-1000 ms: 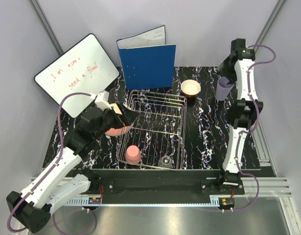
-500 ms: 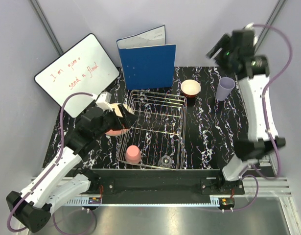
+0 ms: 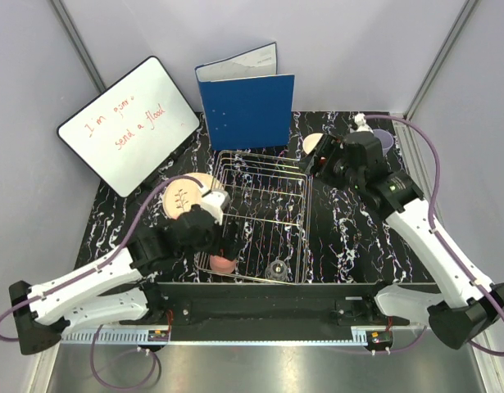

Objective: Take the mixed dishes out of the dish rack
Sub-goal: Pick up the cup from the dish rack.

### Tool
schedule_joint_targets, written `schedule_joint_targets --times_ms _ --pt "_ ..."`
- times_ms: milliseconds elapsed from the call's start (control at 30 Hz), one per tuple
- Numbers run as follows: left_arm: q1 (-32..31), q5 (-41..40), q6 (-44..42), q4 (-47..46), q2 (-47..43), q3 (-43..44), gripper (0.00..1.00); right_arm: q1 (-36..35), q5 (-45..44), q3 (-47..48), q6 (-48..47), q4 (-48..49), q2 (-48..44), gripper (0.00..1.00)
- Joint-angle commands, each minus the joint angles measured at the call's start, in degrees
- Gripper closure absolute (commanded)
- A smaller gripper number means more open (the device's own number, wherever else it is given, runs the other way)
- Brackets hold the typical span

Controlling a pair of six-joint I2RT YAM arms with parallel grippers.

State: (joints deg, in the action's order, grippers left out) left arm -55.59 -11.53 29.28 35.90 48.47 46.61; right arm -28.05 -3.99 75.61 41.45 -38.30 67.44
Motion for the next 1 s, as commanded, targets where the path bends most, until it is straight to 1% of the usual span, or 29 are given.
schedule_joint_targets --times_ms 0,100,333,433,533,633,667,767,800,833,867,967 --pt "-4.7 -8.9 3.8 2.4 1.7 -0.2 0.01 -2.0 -2.1 -3.1 1.3 5.6 -4.2 0.22" --pt "-5.0 -8.9 5.3 2.5 2.6 -2.6 0.01 -2.5 -2.0 -6.1 1.9 6.4 -5.3 0.22" --pt "-5.3 -9.4 6.8 2.1 5.3 -5.4 0.01 -3.0 -1.4 -9.1 2.3 8.0 -5.8 0.23" --pt "-5.6 -8.4 7.2 2.0 7.9 -5.0 0.01 -3.0 -1.1 -9.9 2.7 8.5 -6.0 0.22" --pt "-7.1 -8.2 7.5 1.4 8.6 -4.5 0.01 -3.1 -1.2 -10.2 2.5 8.5 -6.2 0.23" --pt "-8.2 -8.2 7.3 1.1 8.1 -4.4 0.16 -3.0 -1.5 -10.6 2.6 8.5 -6.6 0.23" --pt "-8.4 -8.2 7.3 1.1 7.6 -4.3 0.23 -3.0 -1.5 -10.7 2.5 8.5 -6.8 0.23" --pt "-8.6 -8.4 7.3 1.3 5.7 -3.6 0.38 -3.1 -1.8 -10.9 2.6 8.5 -7.2 0.23" --pt "-8.6 -8.4 7.2 1.6 5.2 -2.8 0.49 -3.0 -1.7 -10.9 2.6 8.4 -7.5 0.23" --pt "-8.6 -8.4 7.0 1.7 4.6 -2.3 0.54 -3.0 -1.7 -10.9 2.5 8.3 -7.6 0.24" --pt "-8.6 -8.5 6.8 2.1 4.1 -1.5 0.57 -3.0 -1.8 -10.9 2.6 8.4 -7.8 0.24" --pt "-8.6 -8.8 5.6 4.0 3.0 2.4 0.60 -3.0 -1.9 -10.3 2.4 8.3 -8.6 0.24"
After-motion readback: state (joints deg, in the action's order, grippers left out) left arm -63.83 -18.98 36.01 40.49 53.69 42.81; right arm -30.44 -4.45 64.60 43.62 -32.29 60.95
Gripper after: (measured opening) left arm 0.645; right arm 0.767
